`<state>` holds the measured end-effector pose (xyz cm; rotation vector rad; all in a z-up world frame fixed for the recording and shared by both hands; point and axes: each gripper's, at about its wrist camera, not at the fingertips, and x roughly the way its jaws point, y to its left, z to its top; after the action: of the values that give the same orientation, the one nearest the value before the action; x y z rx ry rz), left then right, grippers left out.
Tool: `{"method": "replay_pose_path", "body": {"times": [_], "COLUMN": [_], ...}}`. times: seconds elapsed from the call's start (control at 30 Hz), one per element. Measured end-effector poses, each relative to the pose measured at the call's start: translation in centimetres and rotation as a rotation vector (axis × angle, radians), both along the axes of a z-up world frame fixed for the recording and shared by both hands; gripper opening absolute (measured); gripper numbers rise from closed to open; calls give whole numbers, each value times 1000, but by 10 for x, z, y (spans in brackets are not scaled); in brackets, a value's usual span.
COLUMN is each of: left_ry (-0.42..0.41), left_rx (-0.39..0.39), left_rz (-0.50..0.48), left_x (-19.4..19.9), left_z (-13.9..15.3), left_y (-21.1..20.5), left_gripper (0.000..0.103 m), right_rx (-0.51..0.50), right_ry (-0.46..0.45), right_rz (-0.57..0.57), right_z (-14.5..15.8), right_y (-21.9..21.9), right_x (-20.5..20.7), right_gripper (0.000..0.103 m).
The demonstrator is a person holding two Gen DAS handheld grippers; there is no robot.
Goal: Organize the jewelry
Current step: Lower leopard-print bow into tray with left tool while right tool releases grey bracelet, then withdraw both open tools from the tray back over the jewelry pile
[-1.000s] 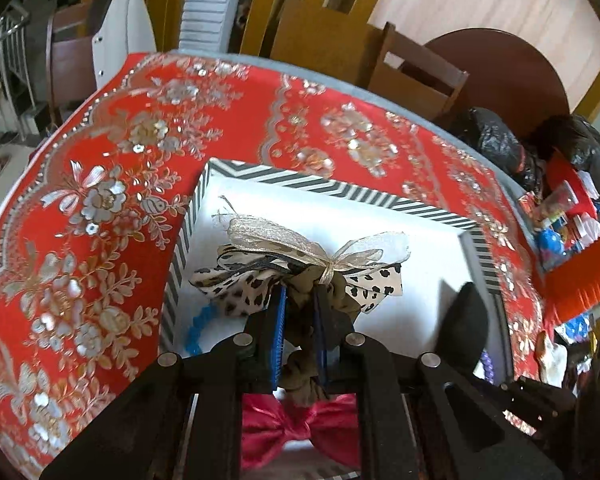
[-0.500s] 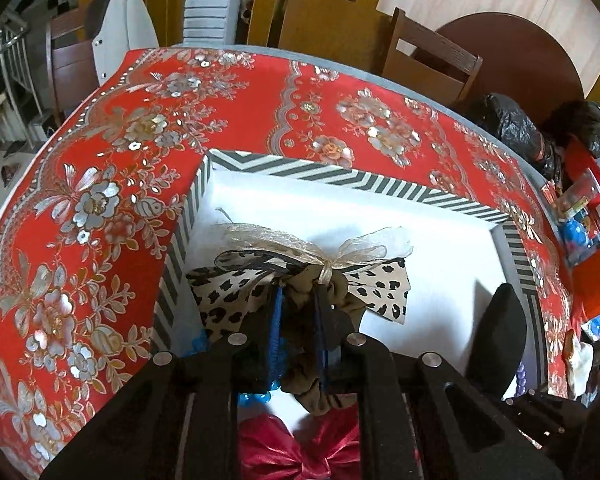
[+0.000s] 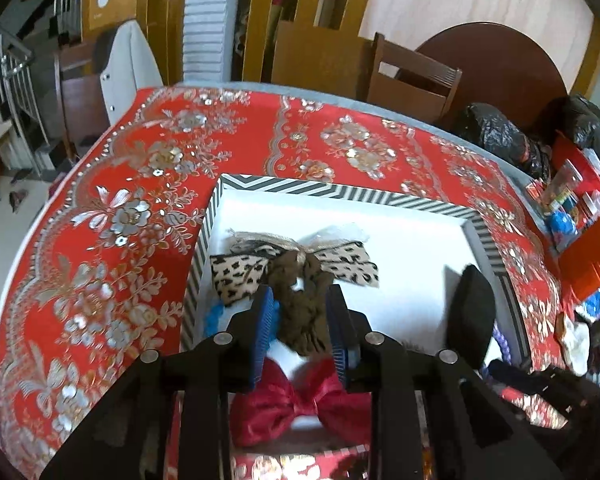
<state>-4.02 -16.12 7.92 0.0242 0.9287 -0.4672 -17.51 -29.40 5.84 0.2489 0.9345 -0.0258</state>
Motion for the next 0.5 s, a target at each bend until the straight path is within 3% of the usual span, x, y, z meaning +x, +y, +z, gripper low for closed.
{"method": "replay_pose_path", "body": {"times": [0.23,0.5], "left_ry": [-91,-142], "left_rx": [36,58], "left_rz": [-22,-31], "left_x": [-51,-100], "left_z": [14,20], "left_y": [-1,-9], "left_gripper": [22,22], "right_rx": [-17,-54], "right_ry": [-63,-96], "right_rz": [-55,-95], "right_z": [26,35], "right_y": [-12,-18], "right_x": [-48,-93], "right_gripper": [47,48]}}
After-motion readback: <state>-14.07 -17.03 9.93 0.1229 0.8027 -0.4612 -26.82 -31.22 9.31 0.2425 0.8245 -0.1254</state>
